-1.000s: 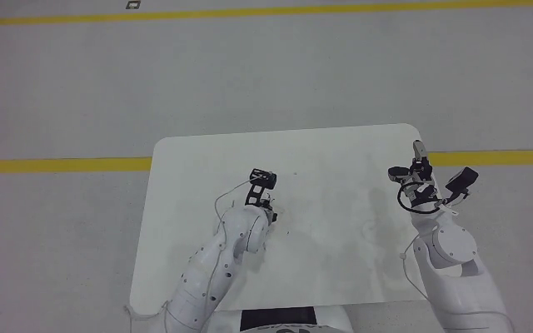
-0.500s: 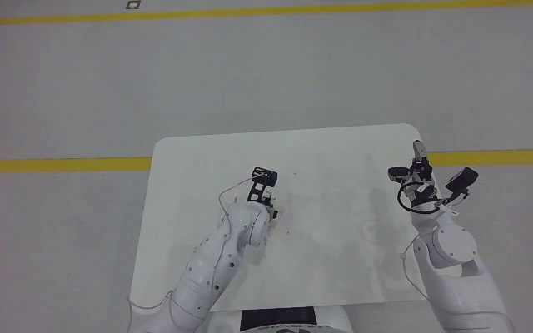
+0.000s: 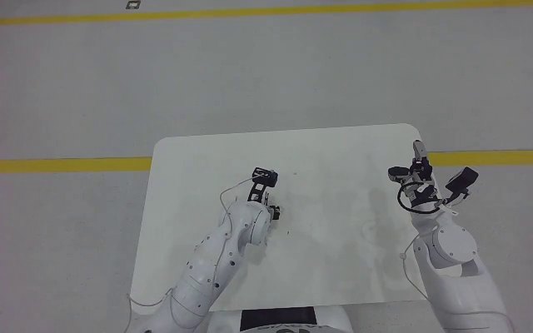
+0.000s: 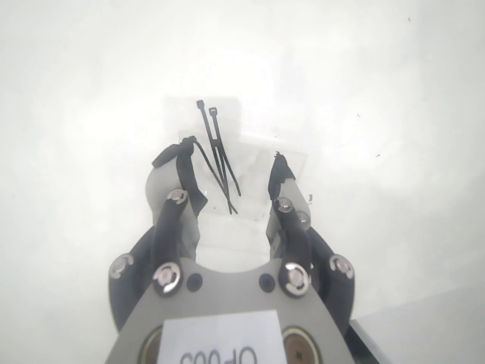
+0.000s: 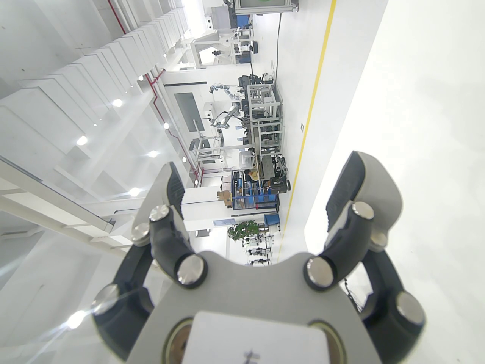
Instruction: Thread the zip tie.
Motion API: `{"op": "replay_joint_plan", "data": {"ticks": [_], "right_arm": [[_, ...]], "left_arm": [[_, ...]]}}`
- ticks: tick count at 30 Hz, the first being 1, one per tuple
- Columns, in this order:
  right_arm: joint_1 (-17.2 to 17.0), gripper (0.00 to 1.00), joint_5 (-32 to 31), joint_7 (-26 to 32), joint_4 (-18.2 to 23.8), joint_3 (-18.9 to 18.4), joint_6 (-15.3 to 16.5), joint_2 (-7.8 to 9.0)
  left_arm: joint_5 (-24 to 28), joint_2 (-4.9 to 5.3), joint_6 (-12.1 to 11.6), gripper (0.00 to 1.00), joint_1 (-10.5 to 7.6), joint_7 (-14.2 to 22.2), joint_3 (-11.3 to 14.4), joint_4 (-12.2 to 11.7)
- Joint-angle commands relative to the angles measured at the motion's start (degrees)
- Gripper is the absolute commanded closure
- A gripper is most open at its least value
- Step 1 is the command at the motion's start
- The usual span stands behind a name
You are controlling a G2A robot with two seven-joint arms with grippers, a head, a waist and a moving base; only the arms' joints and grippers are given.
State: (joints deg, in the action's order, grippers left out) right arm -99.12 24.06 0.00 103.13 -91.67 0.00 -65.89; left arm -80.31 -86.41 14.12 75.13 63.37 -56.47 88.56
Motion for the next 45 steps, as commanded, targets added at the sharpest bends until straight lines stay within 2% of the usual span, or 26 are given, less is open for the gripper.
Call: {"op": "replay_joint_plan", "data": {"ticks": [1, 5, 10, 14, 23, 30, 37, 45], "right_arm": [[0.00, 0.00, 0.00, 0.00, 0.00, 0.00, 0.00, 0.00], [0.00, 0.00, 0.00, 0.00, 0.00, 0.00, 0.00, 0.00], [0.00, 0.00, 0.00, 0.00, 0.00, 0.00, 0.00, 0.00], [0.00, 0.00, 0.00, 0.00, 0.00, 0.00, 0.00, 0.00], [0.00, 0.00, 0.00, 0.00, 0.00, 0.00, 0.00, 0.00], [0.00, 0.00, 0.00, 0.00, 0.00, 0.00, 0.00, 0.00], [0.00, 0.00, 0.00, 0.00, 0.00, 0.00, 0.00, 0.00], [0.00, 0.00, 0.00, 0.00, 0.00, 0.00, 0.00, 0.00]], "left_arm": [[0.21, 0.05, 0.02, 0.64, -0.05, -0.01, -0.01, -0.08], [0.25, 0.19, -0.01, 0.72, 0.03, 0.21, 0.18, 0.23], [0.11, 0.40, 0.11, 0.74, 0.36, 0.32, 0.21, 0.91], [0.48, 0.50, 0.16, 0.77, 0.23, 0.03, 0.19, 0.51], [1.14, 0.77, -0.09, 0.77, 0.77, -0.83, 0.66, 1.73], [1.25, 0.98, -0.26, 0.78, 0.72, -1.04, 0.94, 1.80], [0.64, 1.16, 1.13, 0.78, 0.52, -1.48, 0.87, 1.21], [-0.63, 1.38, 1.97, 0.79, 0.87, -0.91, 1.40, 2.05]]}}
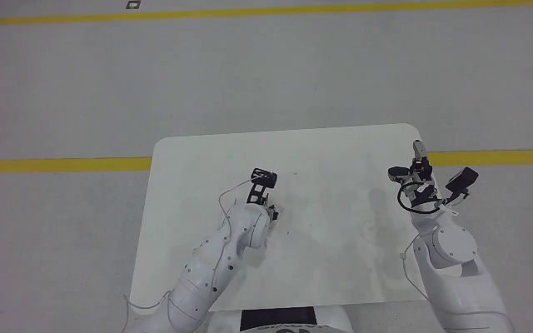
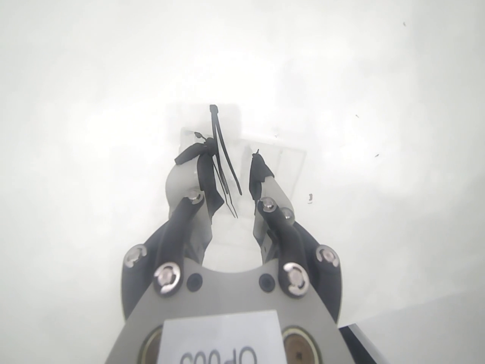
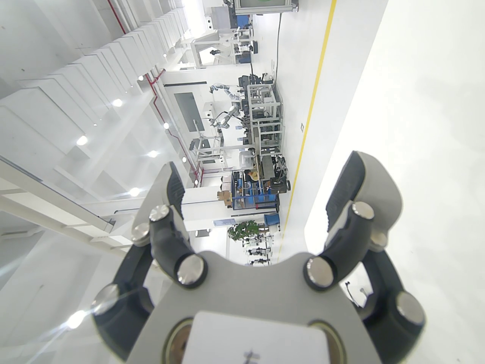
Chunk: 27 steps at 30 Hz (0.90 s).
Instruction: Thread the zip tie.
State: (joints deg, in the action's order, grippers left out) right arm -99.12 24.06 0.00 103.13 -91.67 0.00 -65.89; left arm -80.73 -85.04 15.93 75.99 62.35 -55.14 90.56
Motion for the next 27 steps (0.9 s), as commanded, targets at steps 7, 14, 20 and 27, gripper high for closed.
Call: {"op": "replay_joint_plan", "data": {"ticks": [7, 14, 20, 27], "right_arm": [[0.00, 0.00, 0.00, 0.00, 0.00, 0.00, 0.00, 0.00], [0.00, 0.00, 0.00, 0.00, 0.00, 0.00, 0.00, 0.00], [0.00, 0.00, 0.00, 0.00, 0.00, 0.00, 0.00, 0.00], [0.00, 0.00, 0.00, 0.00, 0.00, 0.00, 0.00, 0.00]], "left_arm": [[-1.53, 0.17, 0.79, 0.87, 0.28, 0.91, 0.70, 0.71], [-2.14, 0.28, 1.30, 0.89, 0.44, 1.27, 0.98, 1.09], [-2.11, 0.31, 1.61, 0.90, 0.11, 1.35, 0.97, 0.39], [-1.82, 0.29, 1.97, 0.91, -0.32, 1.19, 1.12, -0.43]]}}
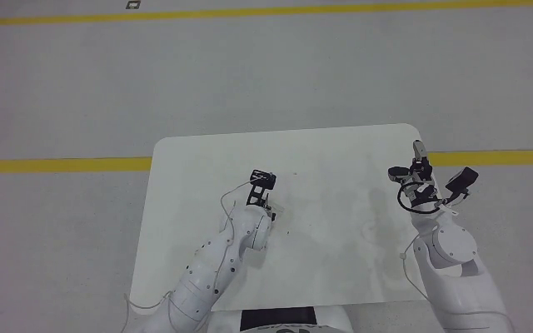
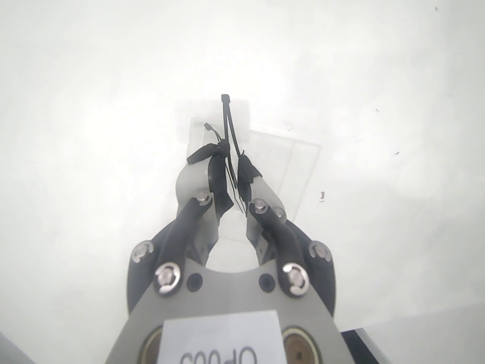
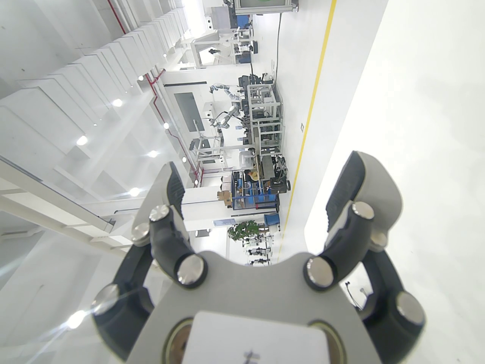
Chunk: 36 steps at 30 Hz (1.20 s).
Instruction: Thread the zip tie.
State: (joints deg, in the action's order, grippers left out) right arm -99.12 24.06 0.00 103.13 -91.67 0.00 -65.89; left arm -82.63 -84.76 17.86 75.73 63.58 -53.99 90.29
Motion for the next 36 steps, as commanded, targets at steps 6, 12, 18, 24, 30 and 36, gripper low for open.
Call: {"op": "replay_joint_plan", "data": {"ticks": [6, 12, 18, 24, 30, 36], "right_arm": [[0.00, 0.00, 0.00, 0.00, 0.00, 0.00, 0.00, 0.00], [0.00, 0.00, 0.00, 0.00, 0.00, 0.00, 0.00, 0.00], [0.00, 0.00, 0.00, 0.00, 0.00, 0.00, 0.00, 0.00], [0.00, 0.00, 0.00, 0.00, 0.00, 0.00, 0.00, 0.00], [0.00, 0.00, 0.00, 0.00, 0.00, 0.00, 0.00, 0.00], [0.00, 0.00, 0.00, 0.00, 0.00, 0.00, 0.00, 0.00]], "left_arm": [[0.80, -0.05, 0.19, 0.88, -0.67, -0.15, 0.02, -1.27], [1.29, -0.12, 0.39, 0.87, -1.07, -0.35, 0.35, -2.10], [1.55, -0.16, 0.62, 0.89, -1.49, -0.44, 0.59, -2.70], [1.73, -0.16, 1.04, 1.00, -1.72, -0.58, 0.65, -3.20], [1.35, 0.21, 1.04, 1.00, -0.49, -0.71, -0.10, -0.44], [-0.18, 1.28, -0.49, 1.00, 3.72, 1.46, -2.12, 7.09]]}}
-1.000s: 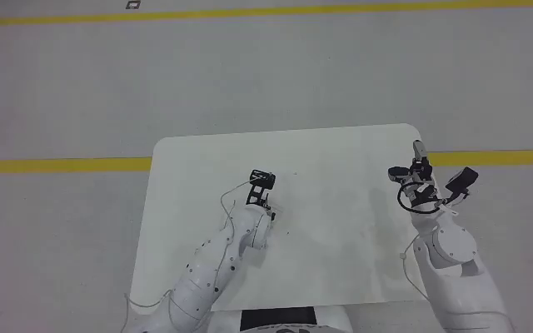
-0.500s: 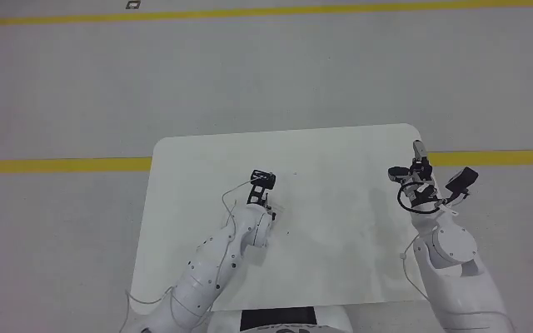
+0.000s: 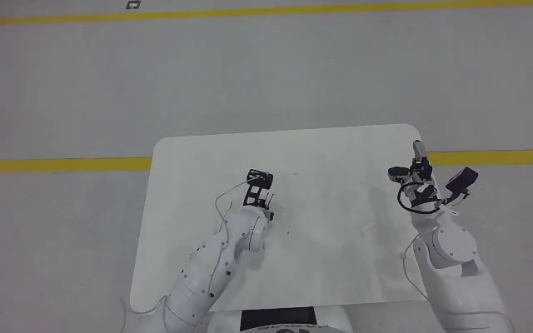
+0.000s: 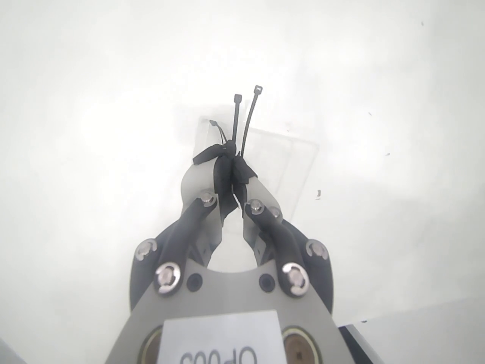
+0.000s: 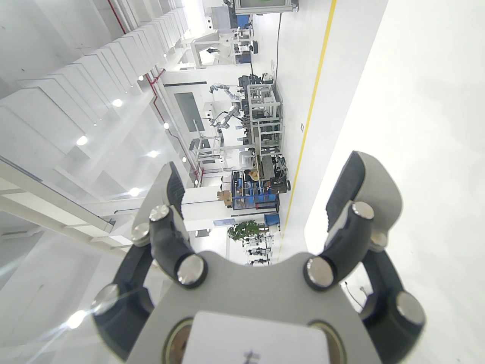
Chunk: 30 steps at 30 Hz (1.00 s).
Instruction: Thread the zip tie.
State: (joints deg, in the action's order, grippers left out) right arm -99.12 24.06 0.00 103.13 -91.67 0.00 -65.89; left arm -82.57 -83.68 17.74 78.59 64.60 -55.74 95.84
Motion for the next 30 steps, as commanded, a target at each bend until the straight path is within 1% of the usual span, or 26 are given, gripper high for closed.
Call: {"op": "replay_joint_plan", "data": {"ticks": [1, 6, 10, 13, 15, 16, 17, 20, 21, 23, 24, 26, 27, 28, 30], "right_arm": [[0.00, 0.00, 0.00, 0.00, 0.00, 0.00, 0.00, 0.00], [0.00, 0.00, 0.00, 0.00, 0.00, 0.00, 0.00, 0.00], [0.00, 0.00, 0.00, 0.00, 0.00, 0.00, 0.00, 0.00], [0.00, 0.00, 0.00, 0.00, 0.00, 0.00, 0.00, 0.00], [0.00, 0.00, 0.00, 0.00, 0.00, 0.00, 0.00, 0.00], [0.00, 0.00, 0.00, 0.00, 0.00, 0.00, 0.00, 0.00], [0.00, 0.00, 0.00, 0.00, 0.00, 0.00, 0.00, 0.00], [0.00, 0.00, 0.00, 0.00, 0.00, 0.00, 0.00, 0.00], [0.00, 0.00, 0.00, 0.00, 0.00, 0.00, 0.00, 0.00], [0.00, 0.00, 0.00, 0.00, 0.00, 0.00, 0.00, 0.00], [0.00, 0.00, 0.00, 0.00, 0.00, 0.00, 0.00, 0.00], [0.00, 0.00, 0.00, 0.00, 0.00, 0.00, 0.00, 0.00], [0.00, 0.00, 0.00, 0.00, 0.00, 0.00, 0.00, 0.00], [0.00, 0.00, 0.00, 0.00, 0.00, 0.00, 0.00, 0.00], [0.00, 0.00, 0.00, 0.00, 0.00, 0.00, 0.00, 0.00]], "left_arm": [[-0.47, 0.36, -0.62, 1.00, 1.55, 0.76, -0.70, 2.64], [-1.01, 1.15, -2.14, 1.00, 4.93, 2.13, -2.44, 8.50], [1.31, 1.91, -5.32, 1.00, 7.55, 3.92, -5.05, 13.24], [4.88, 2.47, -8.80, 1.00, 8.93, 5.31, -7.67, 16.05], [10.20, 2.95, -12.83, 1.00, 9.84, 6.77, -10.36, 17.86], [12.50, 3.20, -14.58, 1.00, 10.18, 7.37, -11.96, 18.37], [16.01, 3.54, -17.04, 1.00, 10.64, 8.31, -14.04, 18.95], [23.65, 4.36, -22.35, 1.00, 11.56, 10.06, -19.39, 19.83], [27.04, 4.73, -24.72, 1.00, 11.92, 10.68, -21.77, 20.05], [32.82, 5.30, -28.72, 1.00, 12.49, 12.23, -24.95, 20.02], [35.91, 5.71, -31.37, 1.00, 12.79, 13.31, -27.01, 19.87], [40.64, 6.32, -34.93, 1.00, 13.17, 15.04, -29.71, 19.12], [42.24, 6.65, -36.47, 1.00, 13.35, 15.04, -30.66, 18.41], [45.24, 7.19, -37.22, 1.00, 13.40, 15.04, -31.16, 17.42], [48.47, 8.33, -37.22, 1.00, 12.89, 15.04, -31.66, 15.94]]}}
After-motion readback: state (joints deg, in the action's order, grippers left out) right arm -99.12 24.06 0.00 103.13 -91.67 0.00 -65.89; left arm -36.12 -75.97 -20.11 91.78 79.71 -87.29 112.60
